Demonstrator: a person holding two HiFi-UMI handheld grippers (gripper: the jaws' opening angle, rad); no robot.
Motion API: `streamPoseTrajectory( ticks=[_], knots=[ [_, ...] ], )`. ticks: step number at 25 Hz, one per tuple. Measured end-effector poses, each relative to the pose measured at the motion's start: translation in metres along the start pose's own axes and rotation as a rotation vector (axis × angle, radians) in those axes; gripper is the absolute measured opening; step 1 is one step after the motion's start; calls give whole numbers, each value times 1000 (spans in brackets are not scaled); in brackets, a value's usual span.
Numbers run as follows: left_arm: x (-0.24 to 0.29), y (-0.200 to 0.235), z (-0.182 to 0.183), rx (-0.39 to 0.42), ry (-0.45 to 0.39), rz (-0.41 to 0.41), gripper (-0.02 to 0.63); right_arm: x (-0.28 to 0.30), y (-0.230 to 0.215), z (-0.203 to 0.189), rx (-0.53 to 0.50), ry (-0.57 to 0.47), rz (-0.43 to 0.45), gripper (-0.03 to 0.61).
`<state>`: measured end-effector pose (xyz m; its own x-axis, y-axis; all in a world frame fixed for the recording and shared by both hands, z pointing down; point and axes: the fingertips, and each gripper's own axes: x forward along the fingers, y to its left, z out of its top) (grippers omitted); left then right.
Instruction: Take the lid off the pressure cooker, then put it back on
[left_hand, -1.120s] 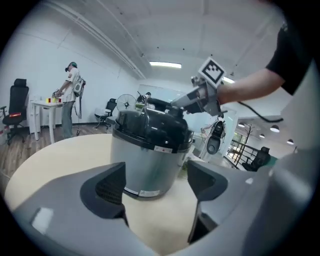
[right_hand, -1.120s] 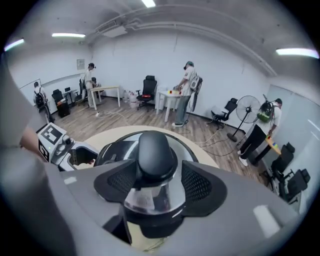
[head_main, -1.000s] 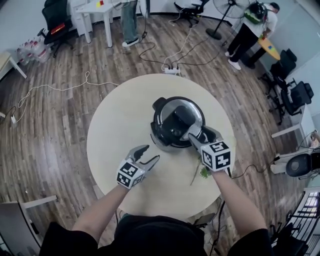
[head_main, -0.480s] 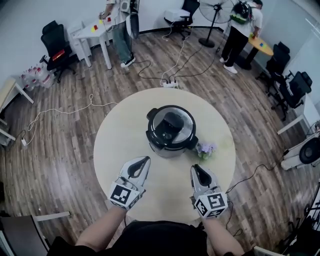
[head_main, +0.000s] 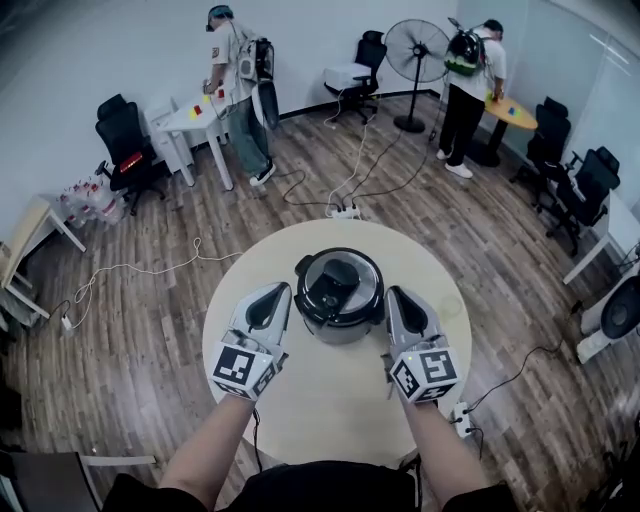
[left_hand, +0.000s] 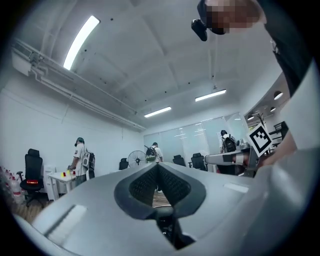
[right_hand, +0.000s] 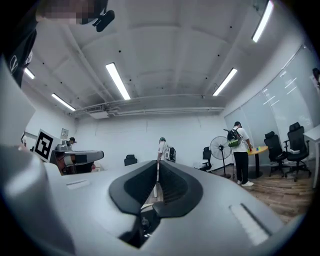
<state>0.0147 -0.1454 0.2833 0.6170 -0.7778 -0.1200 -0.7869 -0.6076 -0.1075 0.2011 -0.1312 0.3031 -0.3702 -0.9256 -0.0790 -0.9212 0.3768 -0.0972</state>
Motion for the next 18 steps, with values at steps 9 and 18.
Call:
streamPoseTrajectory(
  ticks=[9, 18],
  knots=[
    [14, 1, 24, 33, -4, 23, 0, 29, 13, 22, -73, -26, 32, 8],
    [14, 9, 19, 30, 12, 29, 0, 32, 14, 17, -90, 4, 26, 7]
  ],
)
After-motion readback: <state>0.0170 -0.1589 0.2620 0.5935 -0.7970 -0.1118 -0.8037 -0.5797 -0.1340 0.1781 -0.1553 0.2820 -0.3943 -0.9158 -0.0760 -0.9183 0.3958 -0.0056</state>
